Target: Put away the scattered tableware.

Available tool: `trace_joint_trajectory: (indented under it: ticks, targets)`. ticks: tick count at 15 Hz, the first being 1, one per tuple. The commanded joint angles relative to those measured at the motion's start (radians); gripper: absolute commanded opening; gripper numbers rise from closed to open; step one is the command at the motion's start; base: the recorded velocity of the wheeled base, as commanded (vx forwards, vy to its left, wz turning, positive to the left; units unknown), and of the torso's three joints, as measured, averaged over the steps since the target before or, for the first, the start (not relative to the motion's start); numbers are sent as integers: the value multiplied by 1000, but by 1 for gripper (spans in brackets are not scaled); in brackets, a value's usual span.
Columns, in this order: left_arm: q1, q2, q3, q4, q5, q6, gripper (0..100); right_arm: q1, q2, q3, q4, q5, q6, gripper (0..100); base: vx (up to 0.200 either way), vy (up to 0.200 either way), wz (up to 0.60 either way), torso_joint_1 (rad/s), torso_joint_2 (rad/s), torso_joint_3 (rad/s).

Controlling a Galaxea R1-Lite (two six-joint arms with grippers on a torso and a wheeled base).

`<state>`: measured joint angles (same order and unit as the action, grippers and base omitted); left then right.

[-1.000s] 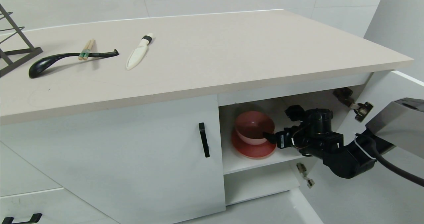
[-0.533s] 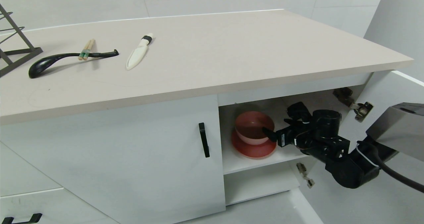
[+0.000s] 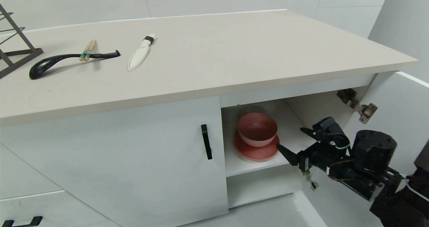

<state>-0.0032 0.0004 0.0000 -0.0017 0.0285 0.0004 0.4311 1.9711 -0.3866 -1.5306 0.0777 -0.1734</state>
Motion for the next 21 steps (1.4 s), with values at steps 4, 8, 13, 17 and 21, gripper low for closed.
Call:
trace_joint_trajectory:
  ticks: [4,8,13,17,21]
  targets:
    - [0,0,0,0,1,1,100,21,-322,233,-23,1,-24,100,0,0,0,0,0,0]
    - [0,0,0,0,1,1,100,2,-643,387,90,-7,-24,100,0,0,0,0,0,0]
    - [0,0,0,0,-1,4,100,-126,-1017,387,498,-10,-24,100,0,0,0,0,0,0]
    - [0,0,0,-1,-1,-39,100,-278,-1663,380,1097,-9,68,100,0,0,0,0,0,0]
    - [0,0,0,-1,-1,-40,100,-434,-1971,387,1380,-10,89,100,0,0,0,0,0,0]
